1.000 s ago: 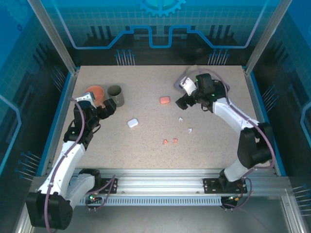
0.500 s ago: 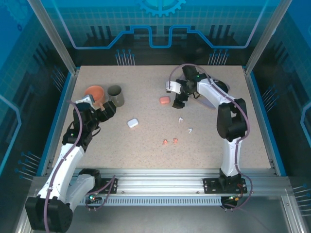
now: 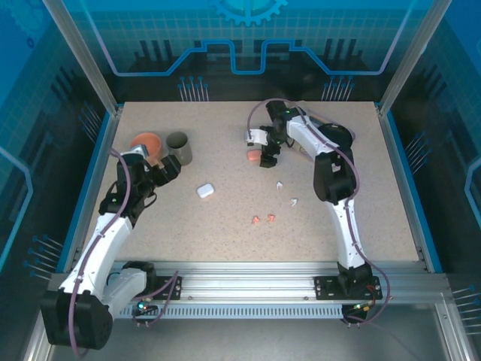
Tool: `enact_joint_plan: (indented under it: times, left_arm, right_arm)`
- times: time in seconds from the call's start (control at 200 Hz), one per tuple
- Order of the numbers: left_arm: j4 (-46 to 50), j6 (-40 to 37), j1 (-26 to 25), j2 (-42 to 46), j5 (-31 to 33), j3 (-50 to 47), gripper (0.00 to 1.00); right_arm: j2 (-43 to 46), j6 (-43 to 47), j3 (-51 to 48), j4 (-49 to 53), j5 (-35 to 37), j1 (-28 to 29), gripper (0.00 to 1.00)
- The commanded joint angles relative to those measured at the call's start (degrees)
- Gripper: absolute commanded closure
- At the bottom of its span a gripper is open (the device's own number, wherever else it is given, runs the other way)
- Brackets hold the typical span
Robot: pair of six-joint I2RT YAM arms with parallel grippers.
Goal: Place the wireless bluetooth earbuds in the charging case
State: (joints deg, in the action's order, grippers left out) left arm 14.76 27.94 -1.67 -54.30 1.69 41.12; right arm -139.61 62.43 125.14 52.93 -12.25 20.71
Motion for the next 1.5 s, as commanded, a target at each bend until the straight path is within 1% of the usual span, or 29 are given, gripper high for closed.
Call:
enact_joint_plan:
  times: [0.0, 0.185, 0.26, 0.365, 0.605, 0.785, 1.171, 1.326, 1.496]
  left_arm:
    - [0.4, -1.7, 0.1, -0.6, 0.8, 2.1, 0.01]
    - [0.2, -1.4, 0.1, -1.4, 0.4, 2.3, 0.01]
    - [0.5, -1.5, 0.1, -1.8, 0.4, 2.6, 0.01]
    - [0.6, -1.6, 0.1, -2.1, 0.4, 3.0, 0.01]
    - [0.8, -1.6, 0.1, -2.3, 0.4, 3.5, 0.01]
    - [1.3, -1.6, 0.1, -2.0, 0.7, 3.8, 0.01]
    - [1.8, -1.6, 0.1, -1.3, 0.7, 4.0, 0.01]
    - [1.8, -1.8, 0.1, -1.4, 0.7, 4.2, 0.01]
    - [1.8, -2.1, 0.1, -1.4, 0.8, 4.3, 0.01]
  right_arm:
    - [-4.1, -0.3, 5.3, 4.9, 0.8, 1.6, 0.02]
    - [-9.8, -1.6, 13.3, 8.0, 0.2, 2.0, 0.05]
    - [-11.5, -1.5, 15.3, 9.3, -0.2, 2.1, 0.08]
    - [-12.4, -1.0, 15.6, 10.3, -0.3, 2.1, 0.15]
    - [-13.1, 0.4, 15.6, 13.2, -0.4, 2.0, 0.27]
    - [-13.0, 0.4, 15.5, 14.7, -1.1, 2.1, 0.39]
    - [-14.2, -1.6, 14.7, 12.8, -0.1, 3.4, 0.38]
    - [-15.1, -1.6, 15.6, 13.7, 0.5, 4.1, 0.39]
    - [-16.6, -1.4, 17.0, 15.3, 1.5, 4.8, 0.47]
